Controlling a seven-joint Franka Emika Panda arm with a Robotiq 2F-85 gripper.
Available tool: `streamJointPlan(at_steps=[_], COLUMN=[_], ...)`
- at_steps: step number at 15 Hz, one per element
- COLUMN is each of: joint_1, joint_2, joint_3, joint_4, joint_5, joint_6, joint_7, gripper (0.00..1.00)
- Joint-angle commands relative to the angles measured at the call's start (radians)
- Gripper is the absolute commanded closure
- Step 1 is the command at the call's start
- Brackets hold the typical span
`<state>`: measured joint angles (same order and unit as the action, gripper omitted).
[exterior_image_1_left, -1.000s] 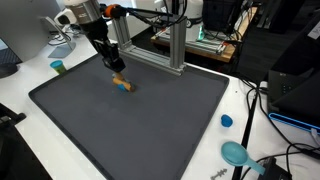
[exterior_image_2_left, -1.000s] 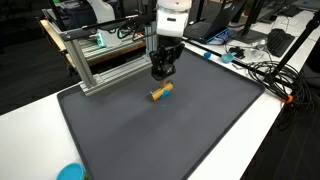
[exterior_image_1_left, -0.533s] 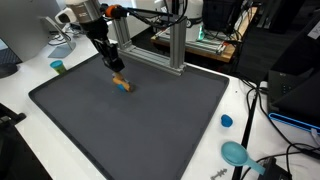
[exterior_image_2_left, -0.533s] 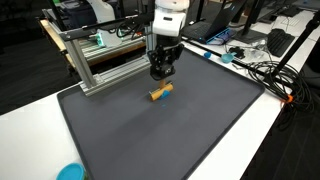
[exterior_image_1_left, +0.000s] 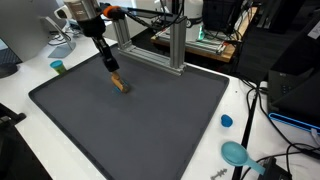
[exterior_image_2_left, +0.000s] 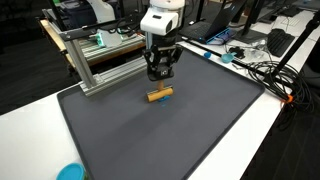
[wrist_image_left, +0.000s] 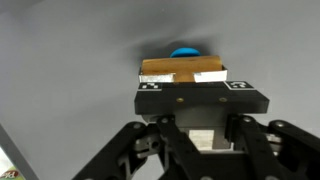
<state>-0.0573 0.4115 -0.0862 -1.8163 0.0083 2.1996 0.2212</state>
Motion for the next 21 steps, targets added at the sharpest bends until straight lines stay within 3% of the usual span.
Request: streamJointPlan(at_steps=[1,5,8,12,15,21], joint_1=[0.022,0.038,0.018,0.032,0.028,0.018], joint_2=[-0.088,-0.160,-0.192,-0.238,-0.251,-0.222], joint_3=[-0.036,-0.038,0.006,0.029,0.064,0.091], joint_4=[-0.122,-0.203,-0.223,-0.221,-0.185,-0.053], joint_5=[-0.075,-0.145,-0.112,-0.164,-0.131,-0.140], joint_6=[0.173,0.259,0.210,0.071,-0.046,-0.249], joint_7=[0.023,0.003,-0.154,-0.304,-0.454,-0.770], gripper=[0.78,0.78,0.78,0.78,0.78,0.78])
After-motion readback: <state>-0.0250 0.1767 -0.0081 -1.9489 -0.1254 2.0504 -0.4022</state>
